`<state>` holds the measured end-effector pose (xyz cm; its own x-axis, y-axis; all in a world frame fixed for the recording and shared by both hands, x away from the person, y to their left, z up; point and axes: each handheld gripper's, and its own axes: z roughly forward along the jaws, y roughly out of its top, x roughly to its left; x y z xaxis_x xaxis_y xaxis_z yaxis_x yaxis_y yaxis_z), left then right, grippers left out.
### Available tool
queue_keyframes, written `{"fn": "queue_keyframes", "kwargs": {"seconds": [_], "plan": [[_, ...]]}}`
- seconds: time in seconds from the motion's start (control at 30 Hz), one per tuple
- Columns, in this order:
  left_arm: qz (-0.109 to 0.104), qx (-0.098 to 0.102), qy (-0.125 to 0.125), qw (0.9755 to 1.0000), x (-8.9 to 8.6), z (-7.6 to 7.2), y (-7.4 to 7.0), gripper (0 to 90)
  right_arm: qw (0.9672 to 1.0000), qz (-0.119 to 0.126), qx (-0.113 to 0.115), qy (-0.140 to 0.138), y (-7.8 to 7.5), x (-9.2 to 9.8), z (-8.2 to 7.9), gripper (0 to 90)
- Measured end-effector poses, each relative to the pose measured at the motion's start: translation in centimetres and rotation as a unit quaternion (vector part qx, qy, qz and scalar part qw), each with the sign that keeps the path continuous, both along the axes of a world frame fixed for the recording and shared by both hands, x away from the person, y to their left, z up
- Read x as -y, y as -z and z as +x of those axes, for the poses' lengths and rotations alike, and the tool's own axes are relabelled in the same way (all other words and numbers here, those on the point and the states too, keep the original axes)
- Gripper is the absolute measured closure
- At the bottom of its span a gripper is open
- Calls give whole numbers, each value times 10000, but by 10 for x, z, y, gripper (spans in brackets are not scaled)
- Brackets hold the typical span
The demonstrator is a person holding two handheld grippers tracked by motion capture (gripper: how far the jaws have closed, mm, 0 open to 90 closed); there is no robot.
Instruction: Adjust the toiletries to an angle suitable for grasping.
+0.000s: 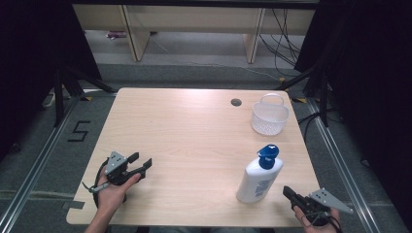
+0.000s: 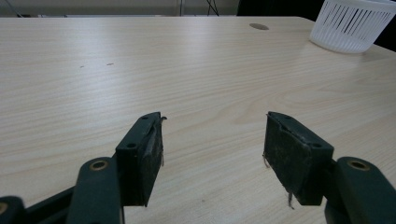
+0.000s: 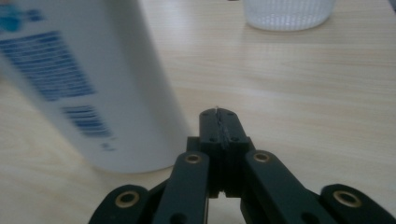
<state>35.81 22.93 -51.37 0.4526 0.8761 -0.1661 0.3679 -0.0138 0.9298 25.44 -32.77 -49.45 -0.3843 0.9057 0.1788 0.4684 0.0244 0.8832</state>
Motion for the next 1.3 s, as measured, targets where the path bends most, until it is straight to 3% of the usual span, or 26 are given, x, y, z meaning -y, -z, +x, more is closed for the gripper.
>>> {"fn": "queue_keyframes", "kwargs": {"seconds": [0.03,0.13,0.17,0.3,0.53,0.57,0.6,0.67,0.8,0.93,1.1,1.13,1.17,1.23,1.27,1.3], "plan": [[-4,-6,4,10000,0,0,0,367,10000,3,-25,10,-2,-3,-5,900],[12,-32,34,10000,2,-1,1,369,9995,20,-1,-308,-9,-15,-18,900],[-4,-17,53,10000,2,-1,1,369,9990,-56,23,-433,-12,-18,-20,900],[-4,21,83,10000,3,-1,-1,370,9976,25,110,-688,-24,-32,-28,900],[-24,-8,78,10000,3,-1,-1,369,9933,112,274,-1114,-38,-61,-25,900],[0,-19,94,10000,3,-1,-1,369,9928,136,193,-1171,-39,-64,-25,900],[-7,-17,95,10000,4,-1,-1,369,9934,227,107,-1118,-41,-69,-25,900],[-22,-37,103,9999,4,-2,-1,368,9924,52,375,-1171,-42,-72,-19,900],[30,-66,123,9999,4,-3,-1,368,9936,94,358,-1065,-42,-80,-15,900],[40,-86,117,9999,4,-2,0,368,9943,-83,408,-983,-42,-85,-14,900],[20,-68,155,9999,6,-2,0,368,9944,-13,466,-949,-41,-92,-8,900],[9,-70,158,9998,6,-2,0,368,9947,-123,471,-904,-42,-92,-7,900],[7,-72,159,9998,6,-2,0,368,9943,-111,549,-907,-41,-94,-4,900],[5,-71,169,9998,7,-2,0,368,9957,120,388,-833,-40,-98,-5,900],[14,-74,169,9998,7,-3,0,368,9950,-93,564,-818,-40,-96,-2,900],[10,-63,178,9998,8,-3,-1,367,9948,-125,549,-850,-40,-96,-2,900]]}}
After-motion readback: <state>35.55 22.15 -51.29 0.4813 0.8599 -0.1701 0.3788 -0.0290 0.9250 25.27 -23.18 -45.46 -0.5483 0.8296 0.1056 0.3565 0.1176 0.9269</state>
